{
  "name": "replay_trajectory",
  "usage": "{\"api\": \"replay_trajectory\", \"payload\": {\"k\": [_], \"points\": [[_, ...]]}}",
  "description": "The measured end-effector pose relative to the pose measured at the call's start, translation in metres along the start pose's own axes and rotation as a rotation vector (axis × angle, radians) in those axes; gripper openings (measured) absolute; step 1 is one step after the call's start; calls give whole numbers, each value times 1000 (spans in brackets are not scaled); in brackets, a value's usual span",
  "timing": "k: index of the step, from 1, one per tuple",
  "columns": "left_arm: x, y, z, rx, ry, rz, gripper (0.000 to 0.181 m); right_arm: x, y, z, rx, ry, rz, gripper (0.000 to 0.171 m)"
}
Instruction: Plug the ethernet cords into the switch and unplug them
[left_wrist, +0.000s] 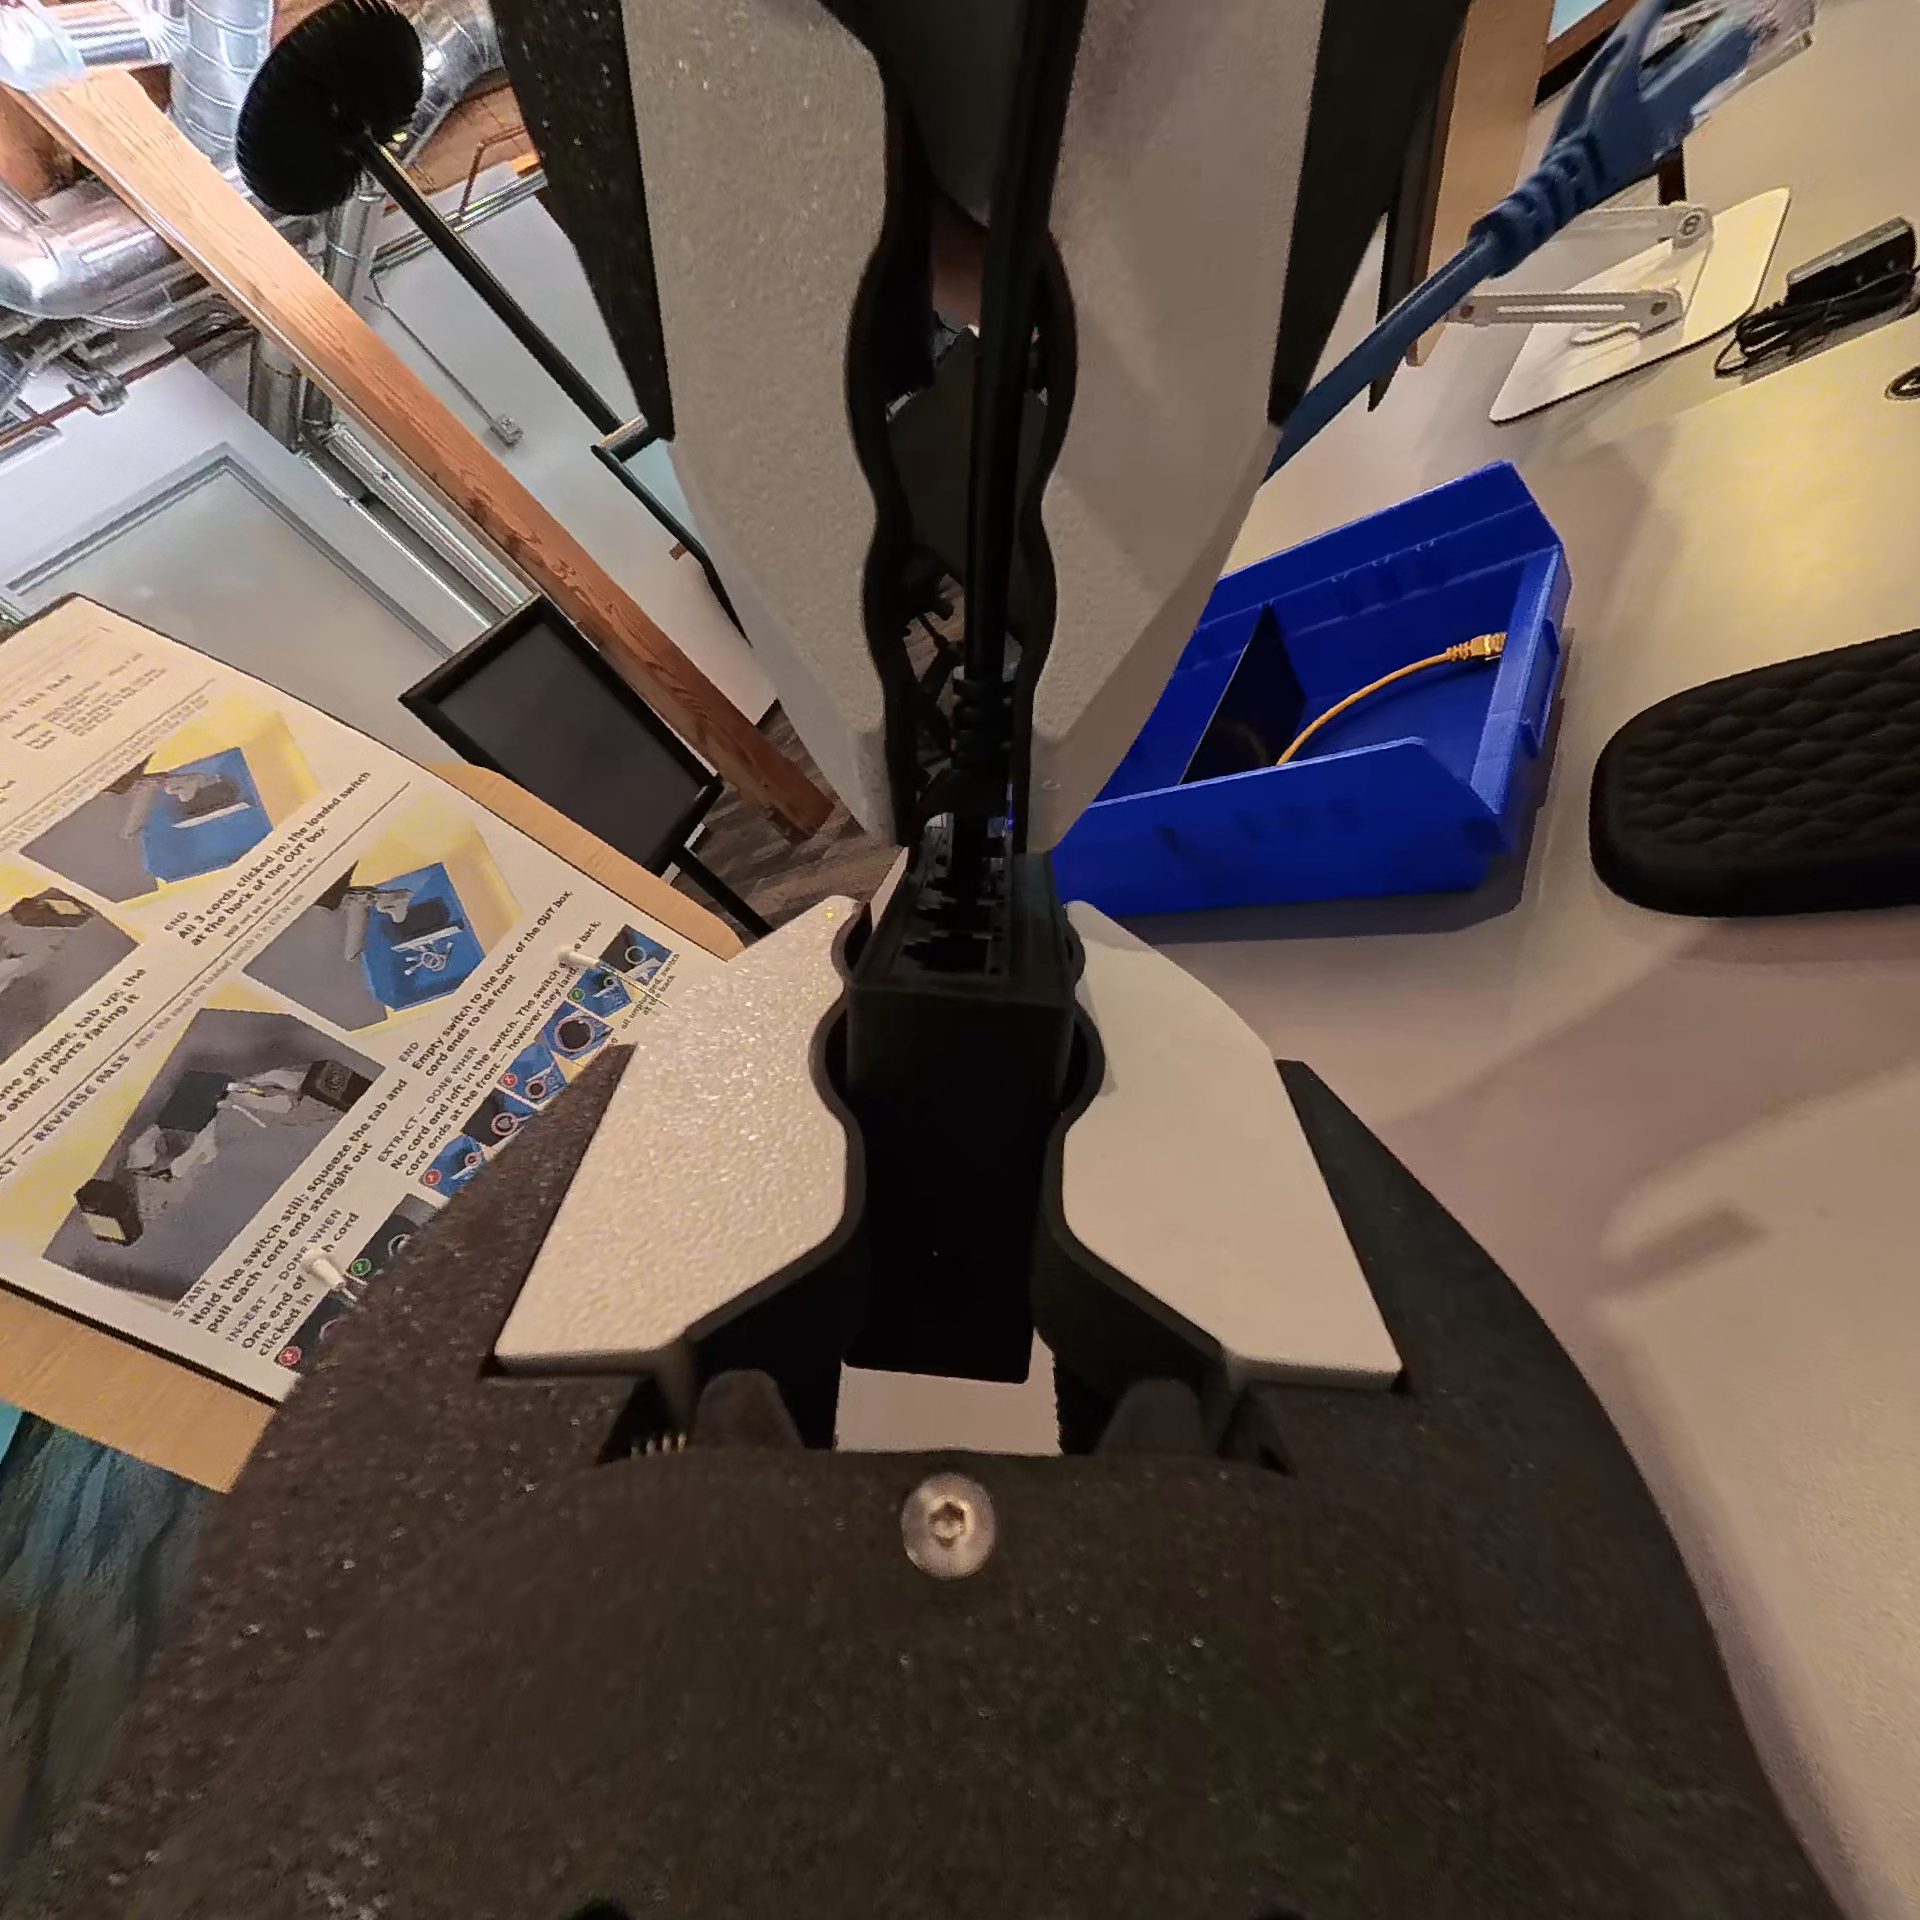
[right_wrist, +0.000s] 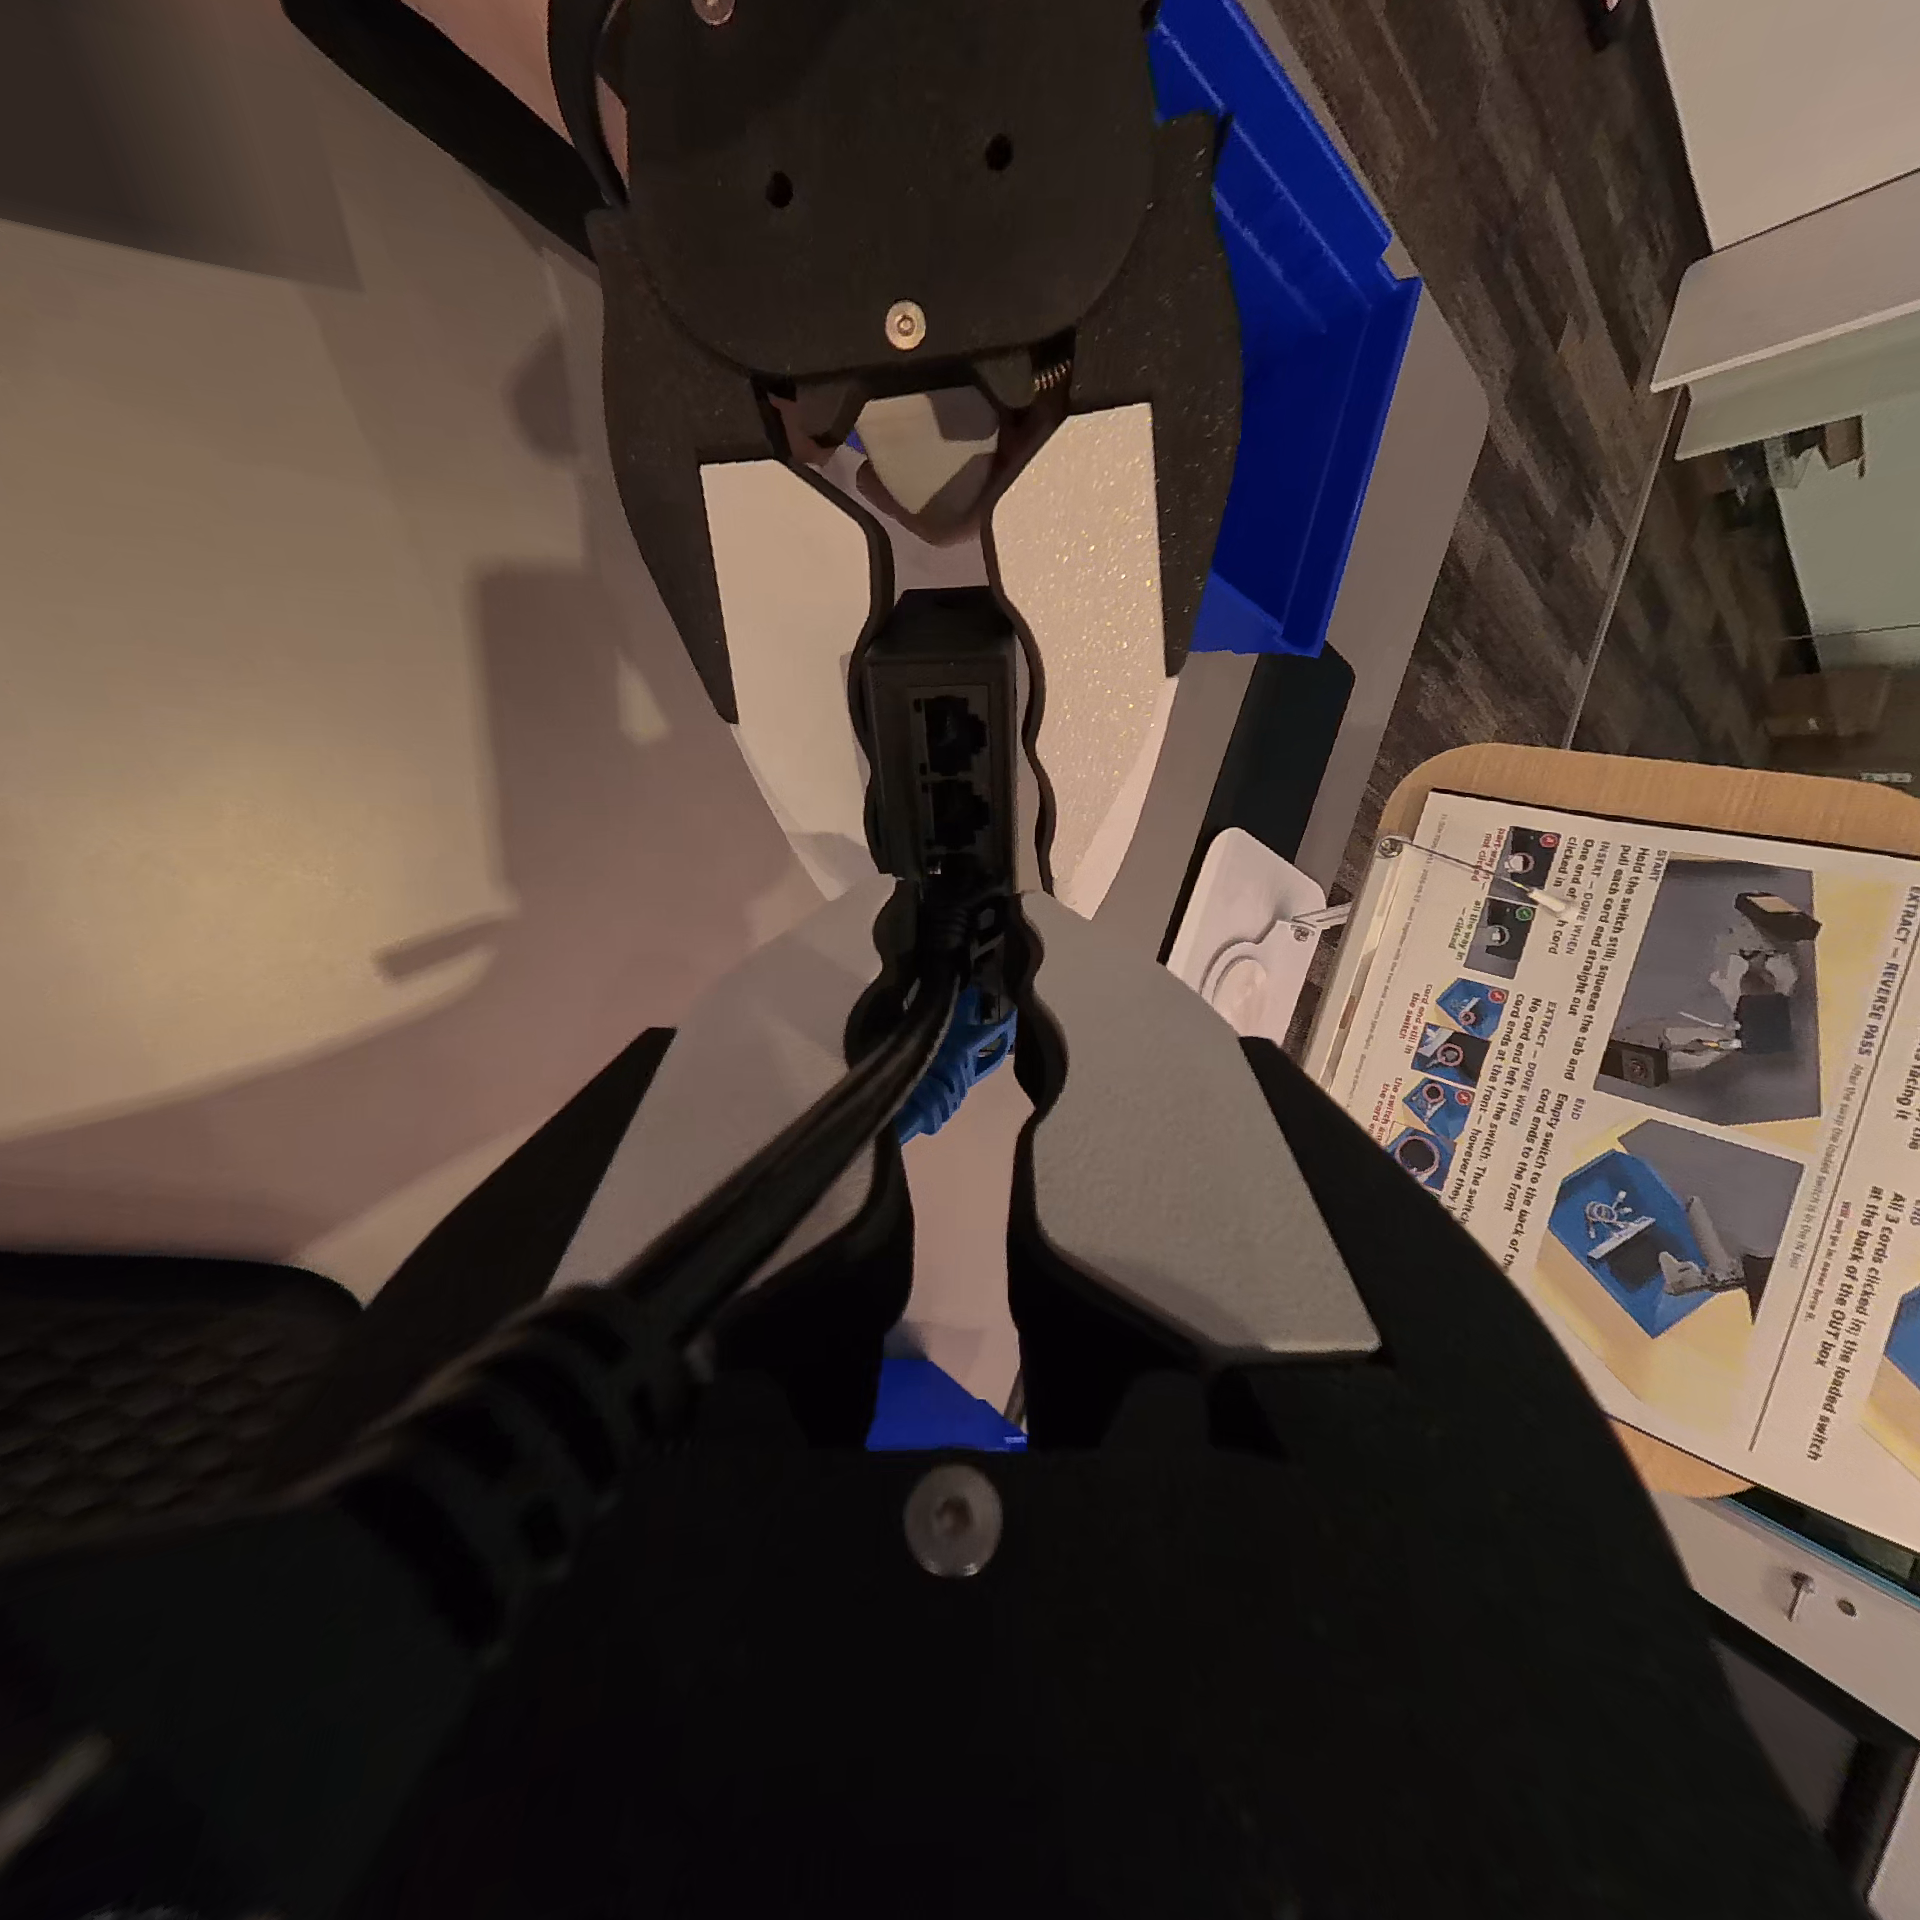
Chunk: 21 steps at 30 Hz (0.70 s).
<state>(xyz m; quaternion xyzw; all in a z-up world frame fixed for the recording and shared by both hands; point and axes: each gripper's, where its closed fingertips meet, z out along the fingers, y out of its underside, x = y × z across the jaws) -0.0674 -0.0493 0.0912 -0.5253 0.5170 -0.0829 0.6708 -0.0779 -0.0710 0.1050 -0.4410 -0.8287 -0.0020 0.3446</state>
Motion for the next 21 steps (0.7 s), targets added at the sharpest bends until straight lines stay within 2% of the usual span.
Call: {"api": "replay_trajectory", "payload": {"k": [8, 14, 21], "points": [[-3, -3, -4, 9, -20, 10, 32, 3, -3, 1, 31, 16, -10, 13], [-1, -6, -4, 19, -24, 41, 32, -3, -4, -1, 48, -63, 40, 13], [6, -5, -3, 30, 41, 5, 32, -8, -2, 1, 28, -89, 7, 13]]}}
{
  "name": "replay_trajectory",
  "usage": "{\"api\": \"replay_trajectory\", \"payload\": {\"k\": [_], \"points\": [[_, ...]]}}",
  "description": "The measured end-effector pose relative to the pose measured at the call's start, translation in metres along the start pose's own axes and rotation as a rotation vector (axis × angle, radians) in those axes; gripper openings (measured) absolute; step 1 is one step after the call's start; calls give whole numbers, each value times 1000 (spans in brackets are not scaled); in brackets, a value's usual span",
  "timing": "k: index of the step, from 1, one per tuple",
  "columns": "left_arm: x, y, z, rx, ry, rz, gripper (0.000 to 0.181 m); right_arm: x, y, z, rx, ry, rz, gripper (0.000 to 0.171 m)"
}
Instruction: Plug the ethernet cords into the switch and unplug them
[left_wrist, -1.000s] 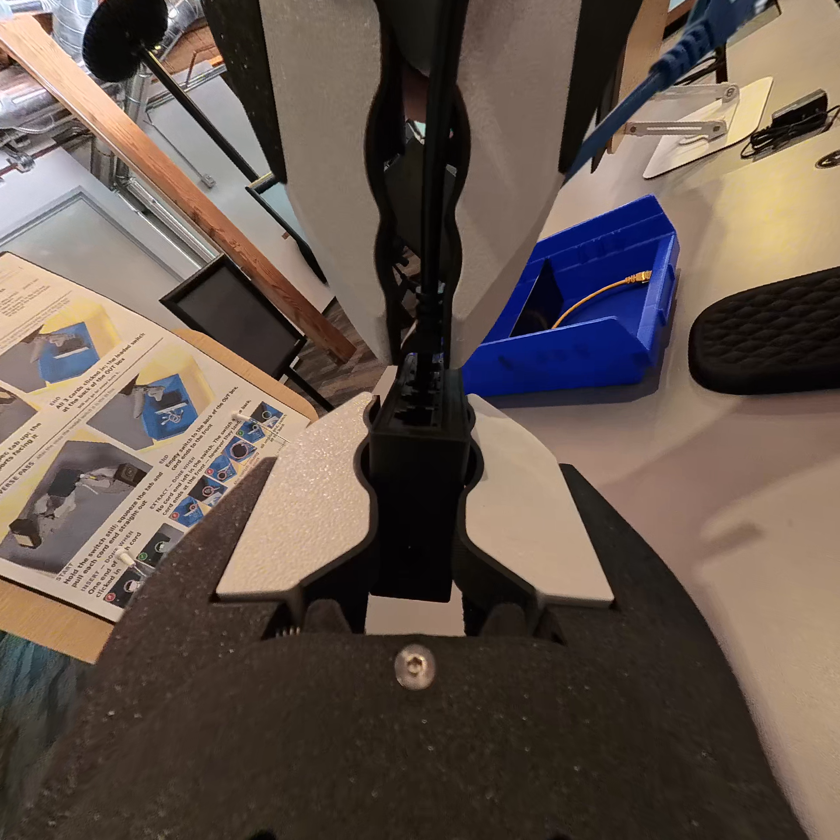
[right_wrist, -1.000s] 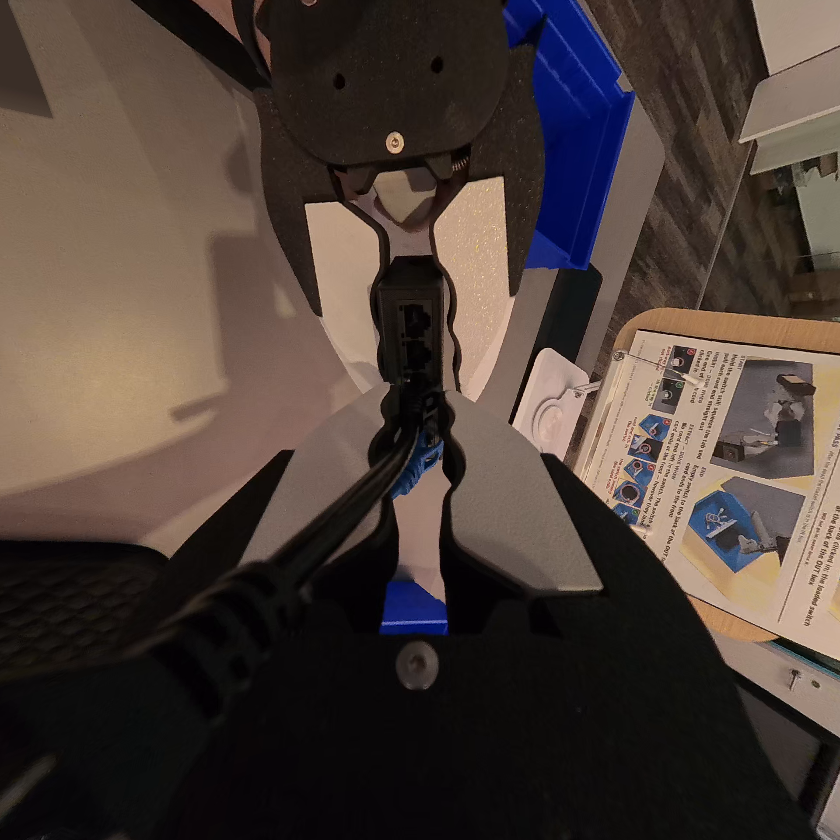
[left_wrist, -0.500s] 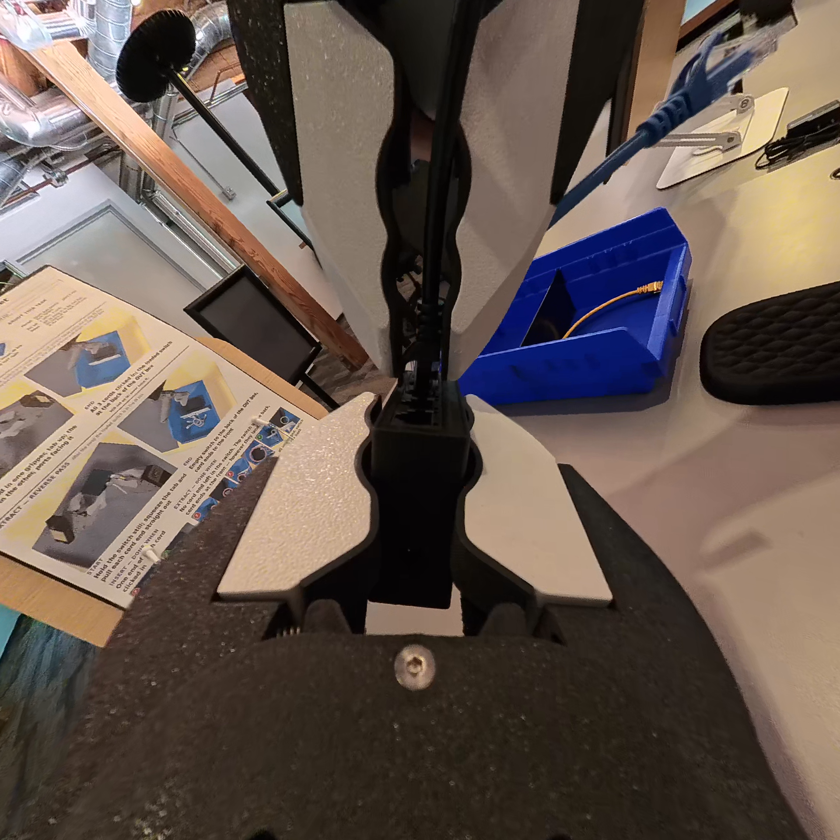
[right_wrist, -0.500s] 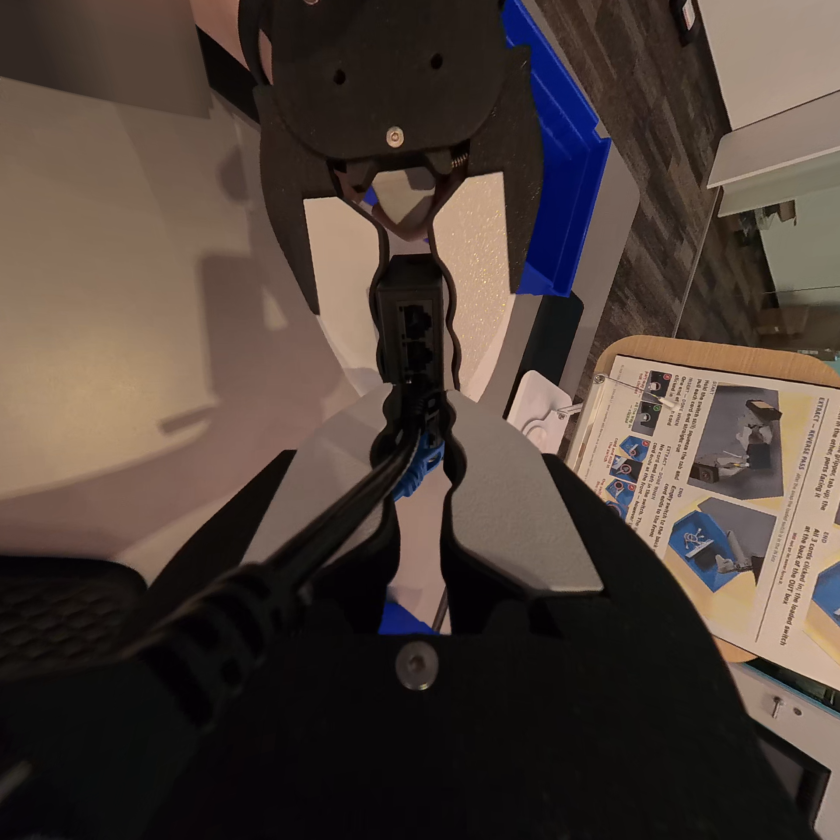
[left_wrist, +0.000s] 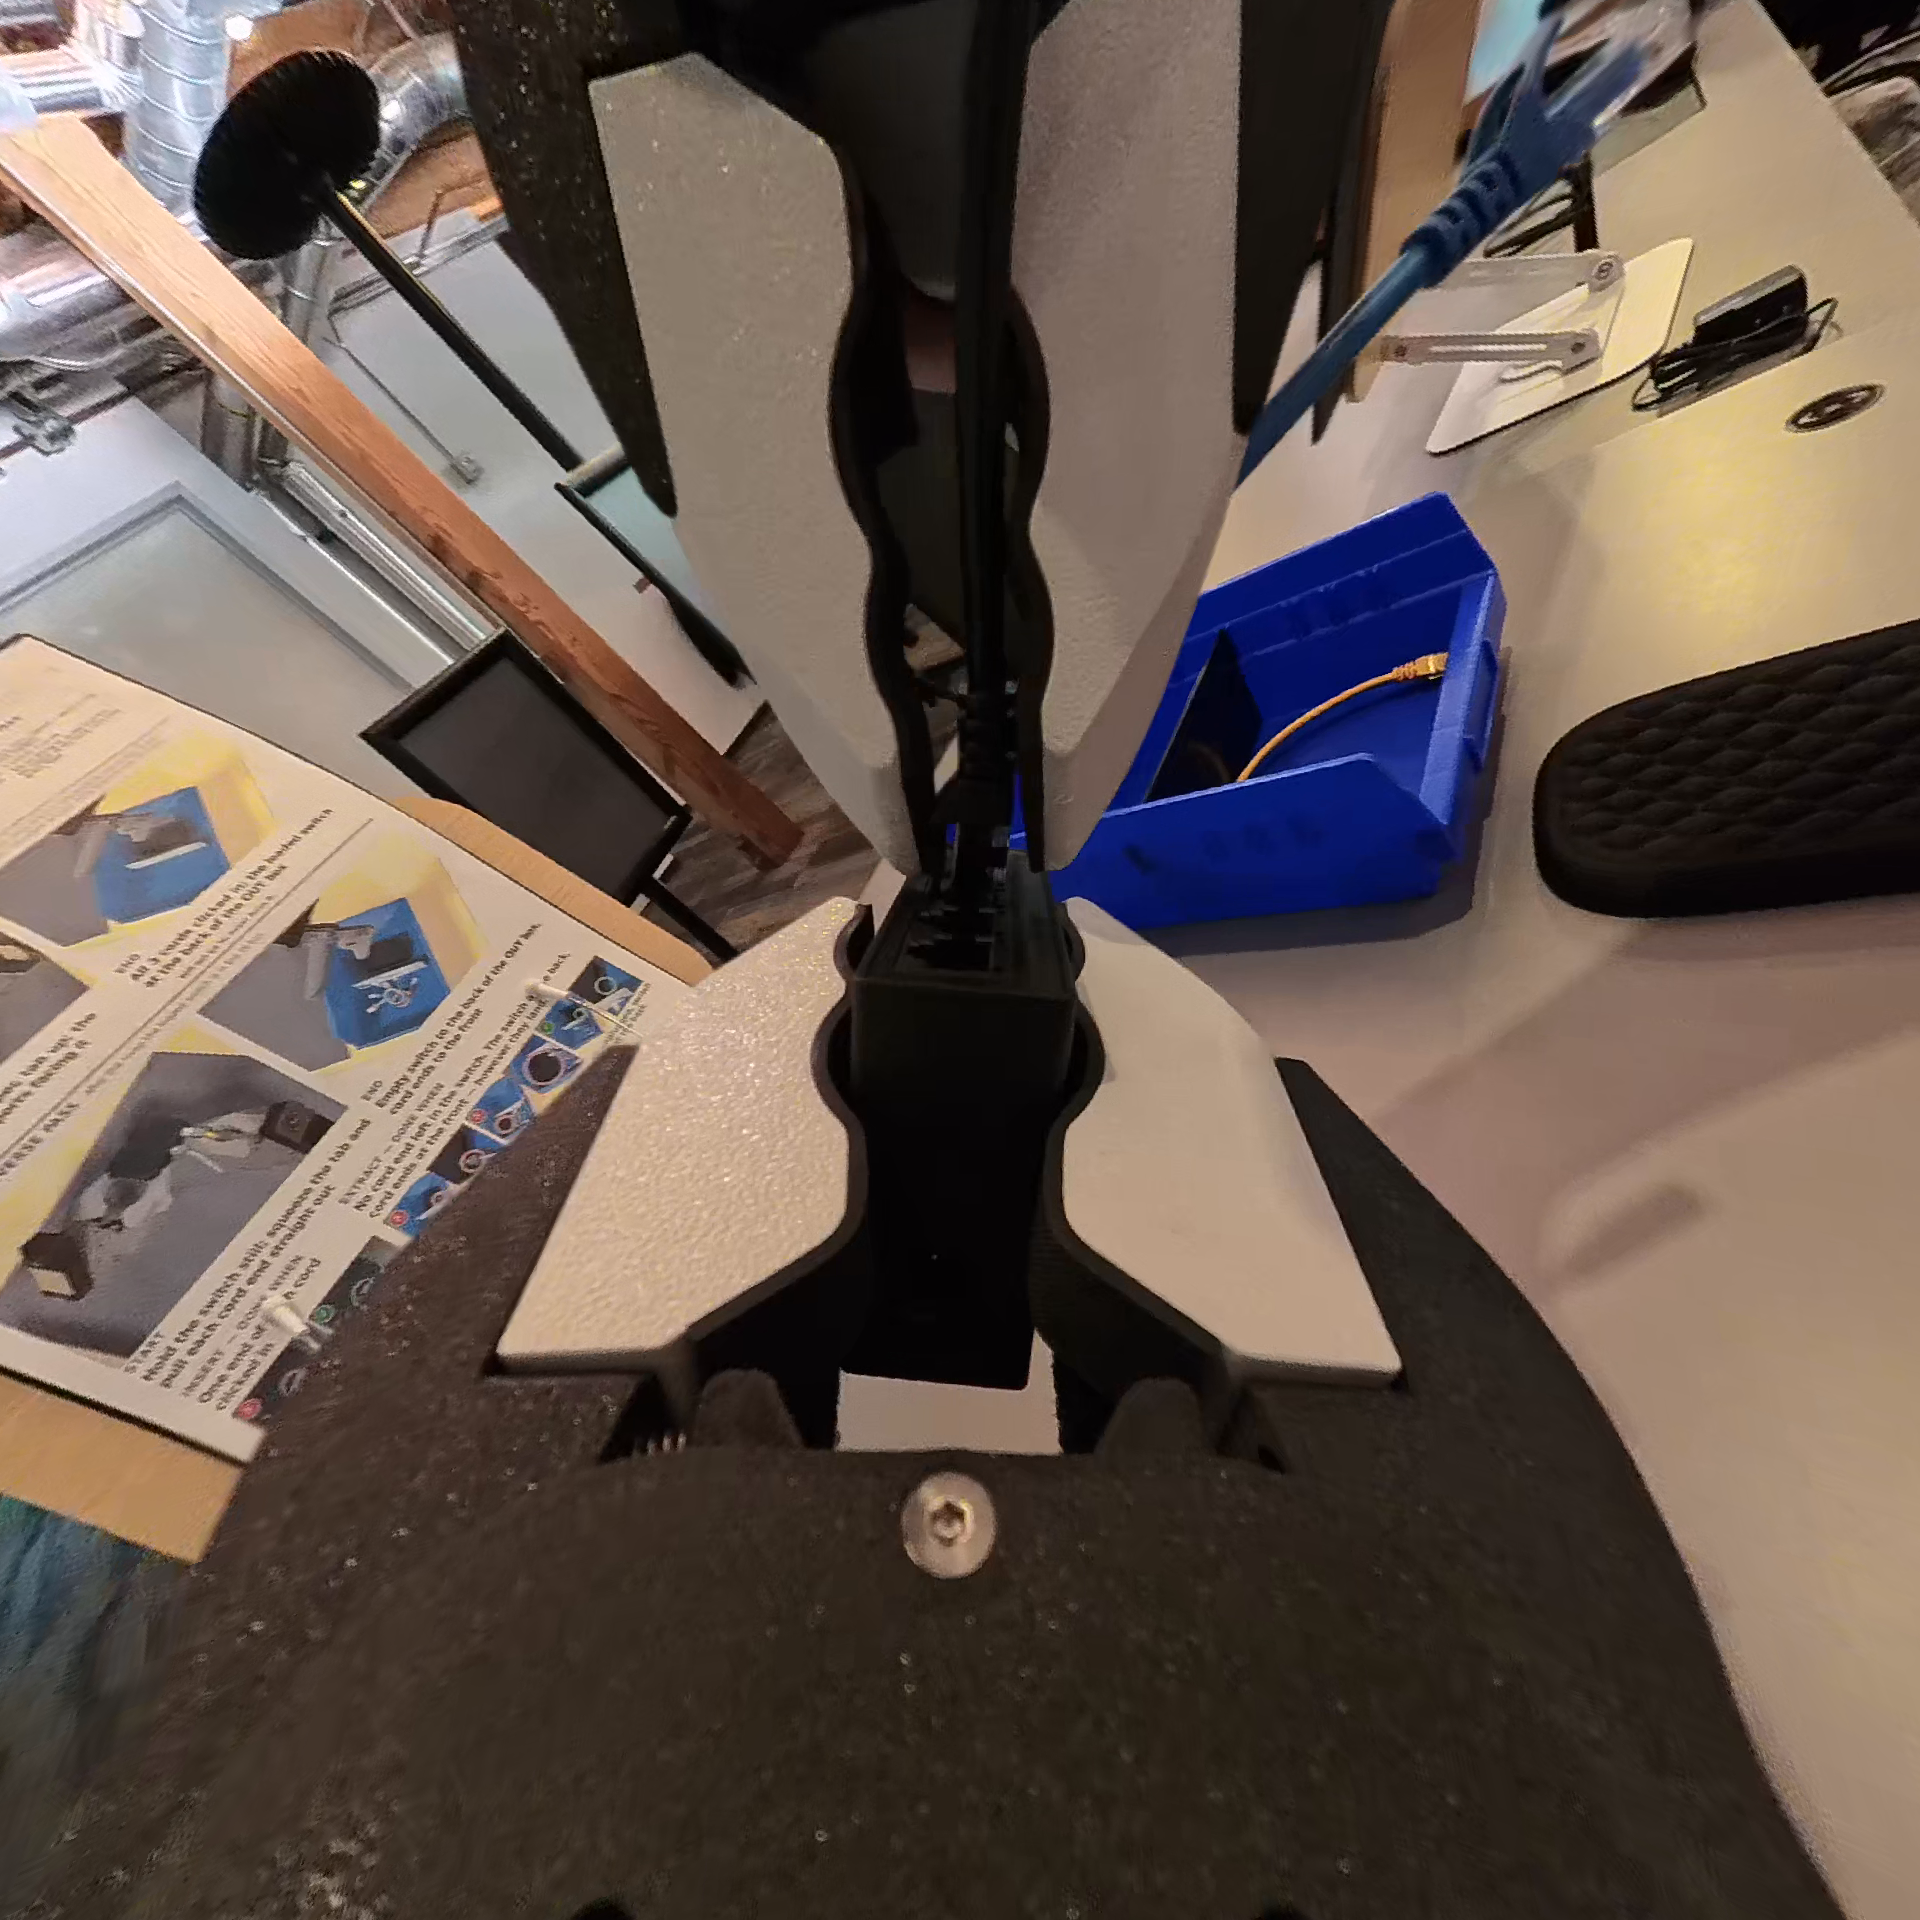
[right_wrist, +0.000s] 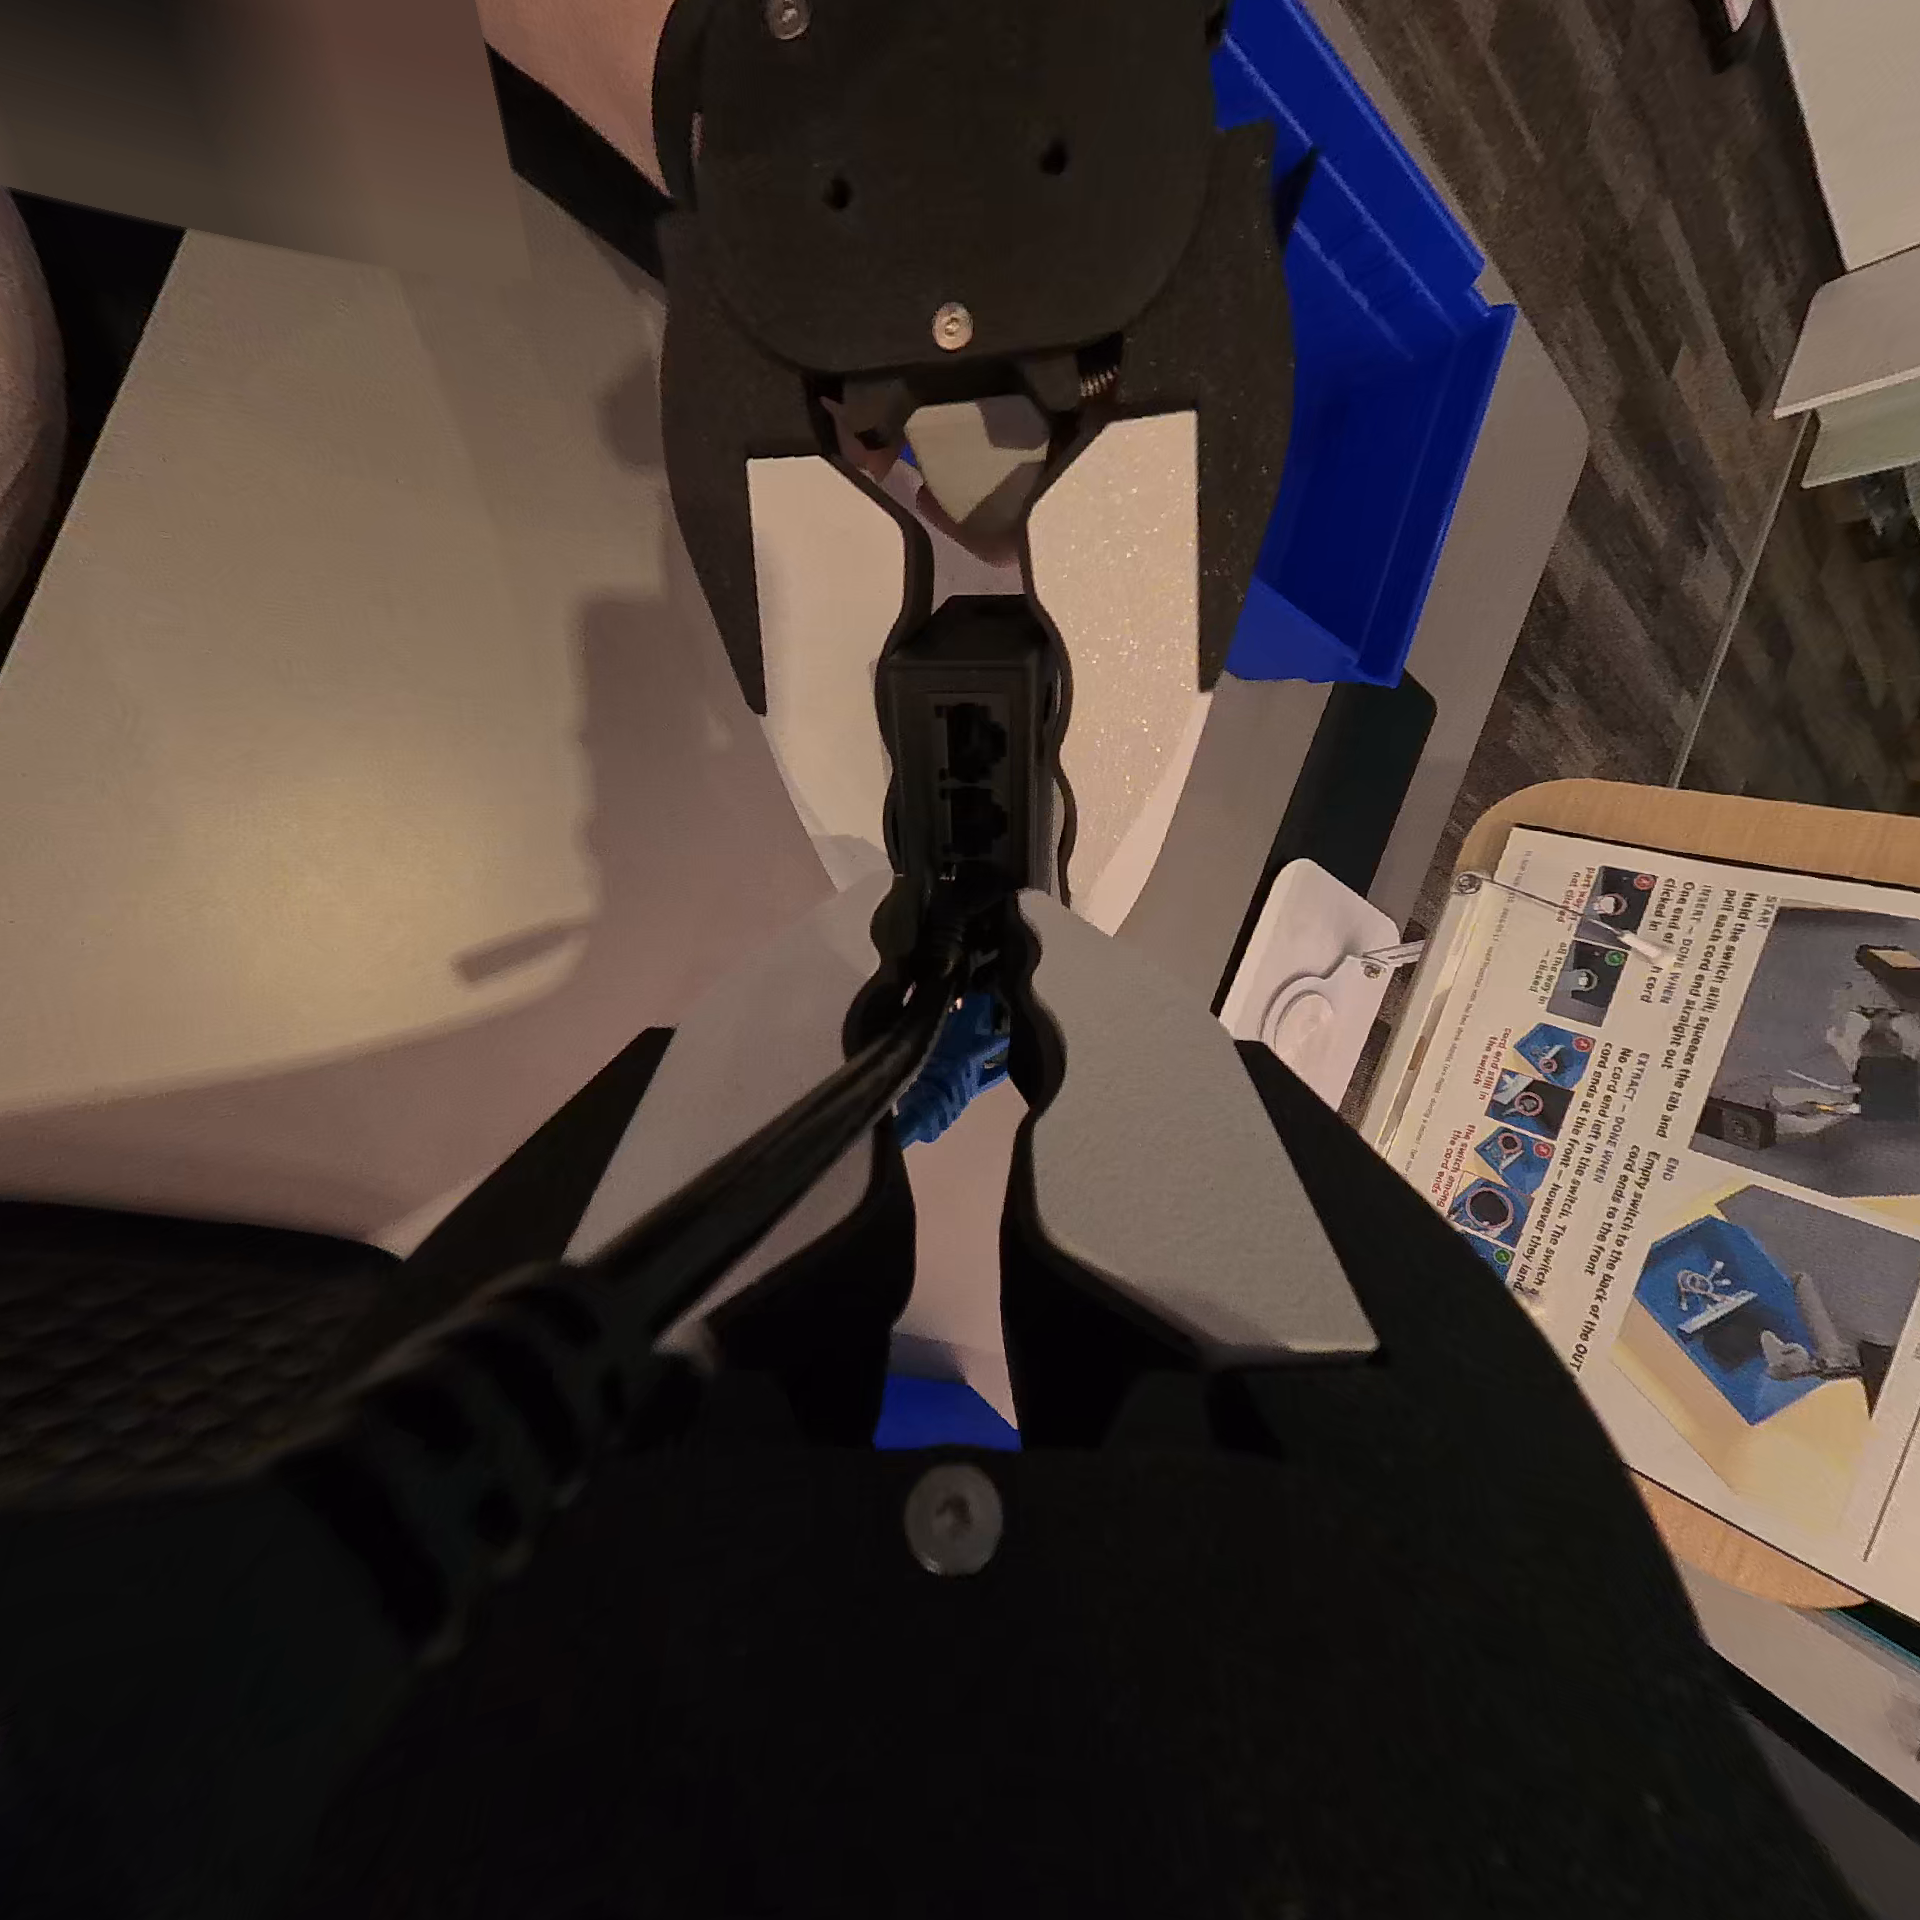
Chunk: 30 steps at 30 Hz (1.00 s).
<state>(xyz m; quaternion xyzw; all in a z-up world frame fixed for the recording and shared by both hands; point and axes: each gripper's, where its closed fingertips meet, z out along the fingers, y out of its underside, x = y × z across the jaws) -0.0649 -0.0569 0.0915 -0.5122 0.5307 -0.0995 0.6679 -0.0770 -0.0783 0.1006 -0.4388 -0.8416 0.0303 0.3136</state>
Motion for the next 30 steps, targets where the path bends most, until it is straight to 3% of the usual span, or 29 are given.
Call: {"api": "replay_trajectory", "payload": {"k": [12, 30], "points": [[13, 2, 8, 26, 72, -36, 32, -11, 9, 1, -34, -59, 26, 13], [9, 11, 12, -92, -12, 59, 32, -9, 14, -3, -166, -62, 96, 13]]}}
